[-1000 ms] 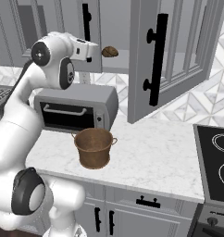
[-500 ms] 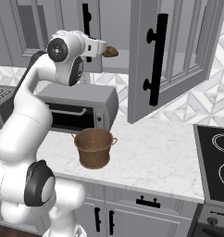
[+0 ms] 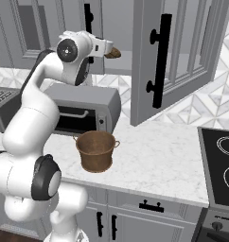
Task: Open the cabinet, pick up the bread from the cabinet and place it in the basket. Then move the basket to the dining counter.
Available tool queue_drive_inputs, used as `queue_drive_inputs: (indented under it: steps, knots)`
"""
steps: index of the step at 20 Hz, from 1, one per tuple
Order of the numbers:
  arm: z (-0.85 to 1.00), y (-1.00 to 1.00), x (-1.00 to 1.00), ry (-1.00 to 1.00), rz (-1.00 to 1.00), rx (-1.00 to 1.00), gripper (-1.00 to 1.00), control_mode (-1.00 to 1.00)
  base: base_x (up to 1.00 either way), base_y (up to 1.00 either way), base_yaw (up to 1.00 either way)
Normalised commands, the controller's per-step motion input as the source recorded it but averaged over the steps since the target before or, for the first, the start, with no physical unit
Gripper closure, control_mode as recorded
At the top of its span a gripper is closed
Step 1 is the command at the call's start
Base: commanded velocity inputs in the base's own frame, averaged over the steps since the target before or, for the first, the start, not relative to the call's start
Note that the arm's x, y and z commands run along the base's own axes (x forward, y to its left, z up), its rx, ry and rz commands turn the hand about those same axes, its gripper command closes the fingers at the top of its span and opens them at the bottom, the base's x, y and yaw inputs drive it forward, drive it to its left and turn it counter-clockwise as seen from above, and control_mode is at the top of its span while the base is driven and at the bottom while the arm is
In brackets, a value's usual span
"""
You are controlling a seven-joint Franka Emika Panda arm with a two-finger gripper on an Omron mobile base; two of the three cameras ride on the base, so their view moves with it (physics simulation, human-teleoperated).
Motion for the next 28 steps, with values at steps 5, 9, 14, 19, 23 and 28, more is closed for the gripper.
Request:
queue_drive_inputs:
  steps: [5, 9, 14, 19, 23, 28]
  knots:
    - [0.0, 0.35, 0.02, -0.09, -0.01, -0.08, -1.0, -1.0, 0.0, 0.0, 0.0]
    - [0.0, 0.12, 0.29, 0.0, -0.01, -0.03, -1.0, -1.0, 0.0, 0.0, 0.0]
    - [0.0, -0.46, 0.16, 0.0, 0.0, 0.03, -1.0, -1.0, 0.0, 0.0, 0.0]
    - [0.0, -0.03, 0.15, 0.0, 0.0, 0.0, 1.0, -1.0, 0.0, 0.0, 0.0]
    - [0.0, 0.11, 0.26, 0.0, 0.0, -0.02, 1.0, -1.0, 0.0, 0.0, 0.0]
    - [0.0, 0.08, 0.18, 0.0, 0.0, -0.01, 1.0, -1.0, 0.0, 0.0, 0.0]
